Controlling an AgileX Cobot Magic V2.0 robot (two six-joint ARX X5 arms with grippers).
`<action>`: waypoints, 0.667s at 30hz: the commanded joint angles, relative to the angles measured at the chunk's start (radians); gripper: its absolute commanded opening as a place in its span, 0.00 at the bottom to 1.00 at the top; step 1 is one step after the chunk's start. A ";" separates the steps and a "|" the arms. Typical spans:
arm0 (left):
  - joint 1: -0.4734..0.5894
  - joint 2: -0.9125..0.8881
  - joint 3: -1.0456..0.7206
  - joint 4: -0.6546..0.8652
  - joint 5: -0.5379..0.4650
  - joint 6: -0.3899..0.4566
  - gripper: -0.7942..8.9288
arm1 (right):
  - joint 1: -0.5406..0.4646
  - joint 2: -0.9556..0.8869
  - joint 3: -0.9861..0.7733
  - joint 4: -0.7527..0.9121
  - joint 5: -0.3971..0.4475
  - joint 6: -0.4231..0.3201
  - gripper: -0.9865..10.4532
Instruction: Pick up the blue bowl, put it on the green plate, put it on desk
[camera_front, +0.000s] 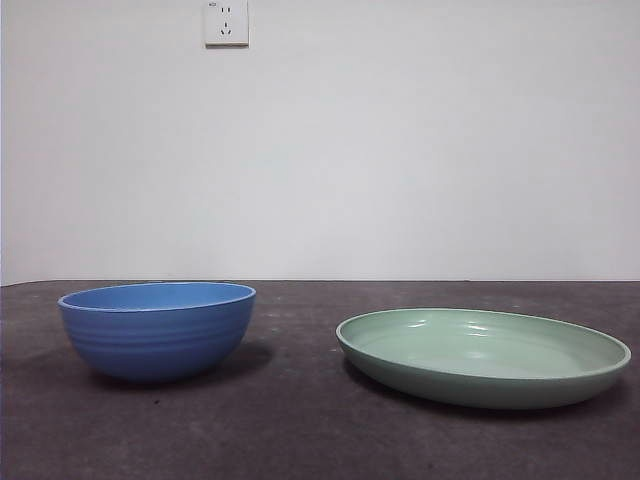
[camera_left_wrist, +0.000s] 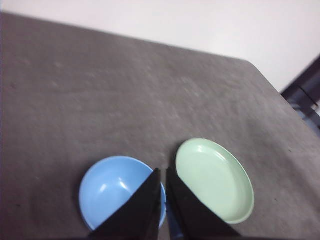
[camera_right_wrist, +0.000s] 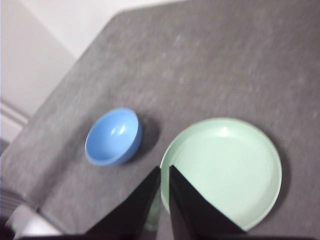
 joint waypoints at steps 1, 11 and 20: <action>-0.002 0.022 0.018 -0.004 0.014 0.020 0.10 | 0.015 0.015 0.016 -0.043 0.001 -0.047 0.11; -0.002 0.063 0.018 -0.065 0.013 0.023 0.11 | 0.018 0.014 0.016 -0.043 0.007 -0.066 0.11; -0.002 0.063 0.018 -0.079 0.013 0.023 0.49 | 0.018 0.015 0.016 -0.044 0.007 -0.065 0.45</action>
